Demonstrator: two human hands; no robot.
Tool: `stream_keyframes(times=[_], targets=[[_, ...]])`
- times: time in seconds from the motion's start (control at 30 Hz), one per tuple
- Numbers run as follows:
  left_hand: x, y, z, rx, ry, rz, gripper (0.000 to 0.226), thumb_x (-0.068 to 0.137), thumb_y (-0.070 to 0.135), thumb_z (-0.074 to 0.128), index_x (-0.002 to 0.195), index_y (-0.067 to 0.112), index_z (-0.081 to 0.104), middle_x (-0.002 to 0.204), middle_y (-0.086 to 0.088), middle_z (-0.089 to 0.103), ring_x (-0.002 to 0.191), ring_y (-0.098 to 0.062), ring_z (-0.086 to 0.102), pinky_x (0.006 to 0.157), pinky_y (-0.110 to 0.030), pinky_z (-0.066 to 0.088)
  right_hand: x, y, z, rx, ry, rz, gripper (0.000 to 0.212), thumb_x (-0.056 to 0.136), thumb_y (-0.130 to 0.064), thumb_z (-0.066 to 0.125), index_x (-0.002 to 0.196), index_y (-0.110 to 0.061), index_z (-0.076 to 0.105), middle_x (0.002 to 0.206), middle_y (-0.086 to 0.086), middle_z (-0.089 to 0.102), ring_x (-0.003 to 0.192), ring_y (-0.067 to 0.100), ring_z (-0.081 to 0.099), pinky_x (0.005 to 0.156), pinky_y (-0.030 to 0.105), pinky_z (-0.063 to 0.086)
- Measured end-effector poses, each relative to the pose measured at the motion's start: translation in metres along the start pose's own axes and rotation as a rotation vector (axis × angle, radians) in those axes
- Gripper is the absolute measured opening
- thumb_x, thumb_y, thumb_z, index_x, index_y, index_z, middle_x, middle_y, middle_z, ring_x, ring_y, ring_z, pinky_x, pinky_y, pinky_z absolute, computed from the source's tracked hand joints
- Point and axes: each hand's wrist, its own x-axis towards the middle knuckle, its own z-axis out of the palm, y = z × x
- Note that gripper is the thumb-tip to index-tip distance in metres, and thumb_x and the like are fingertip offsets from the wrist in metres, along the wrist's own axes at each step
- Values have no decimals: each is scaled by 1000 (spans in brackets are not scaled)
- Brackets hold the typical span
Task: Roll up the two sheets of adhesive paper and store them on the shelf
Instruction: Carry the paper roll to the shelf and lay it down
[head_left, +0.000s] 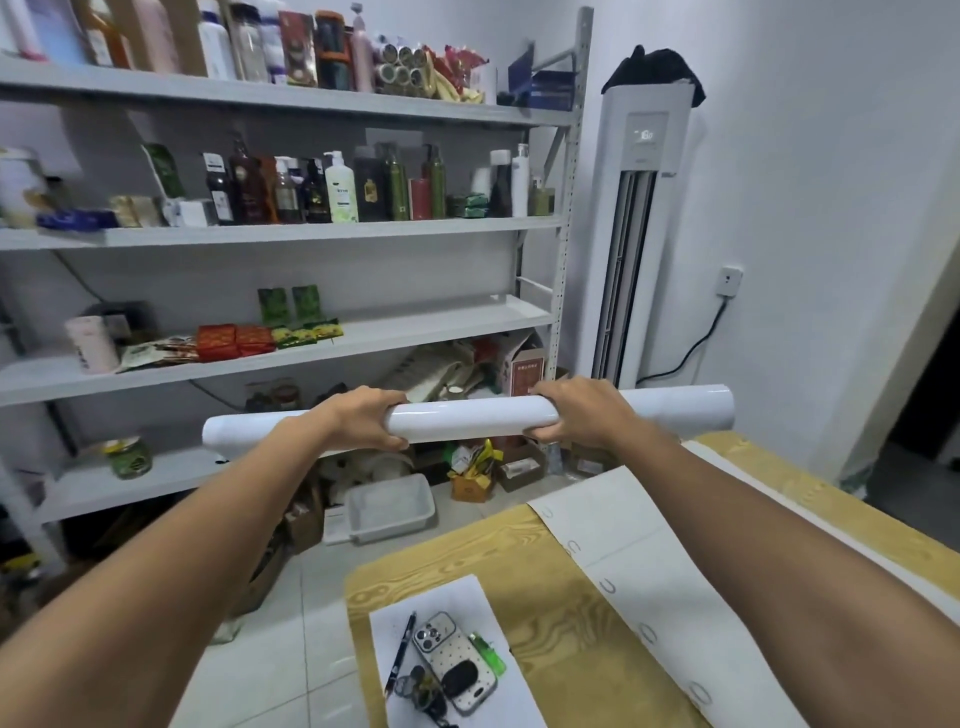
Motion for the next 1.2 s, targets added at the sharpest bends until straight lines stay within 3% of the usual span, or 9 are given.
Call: stream_keyframes(times=[0.2,0.3,0.47,0.7,0.87,1.03,1.2], targets=[[1,-49,9,-11,5,-6,50,77,35,68,120,20,50,106,-1,59,92,-21,56,81,-36,47,36,-29,19,-5,-3,-8,45,76,-56,61,109,-26,56,97,-5,67,87,17,61,69,32,49],[13,-77,4,-46,-5,0,44,74,34,69,113,22,53,102,1,61,89,-19,57,79,-37,49,59,-39,30,-5,14,13,45,75,-58,60,107,-26,56,96,-5,67,86,18,61,67,31,47],[35,-121,-13,-122,-46,14,45,56,51,63,95,30,54,83,2,63,67,-19,64,55,-42,57,97,-51,37,24,2,45,43,77,-55,62,109,-26,56,98,-6,66,86,15,60,63,27,40],[42,-171,-32,-86,19,12,36,70,32,71,102,22,57,91,0,65,75,-17,62,66,-37,55,154,-81,30,21,-4,27,42,77,-54,62,108,-27,56,99,-7,66,87,17,61,63,27,40],[63,-197,-41,-65,38,40,37,73,29,72,105,20,56,93,0,63,79,-15,59,71,-33,52,182,-87,34,-21,26,53,44,75,-57,61,108,-28,55,98,-7,67,87,17,62,65,30,46],[96,-216,-45,-30,47,126,33,75,27,71,103,19,56,91,1,60,82,-17,56,70,-29,45,201,-81,46,-45,36,85,47,75,-58,60,112,-29,54,99,-9,66,84,14,62,60,25,40],[146,-250,-40,-34,29,191,33,74,30,71,103,23,56,93,2,62,81,-16,58,72,-33,49,234,-77,68,-40,14,169,51,75,-58,61,117,-29,54,100,-9,66,87,14,62,70,30,52]])
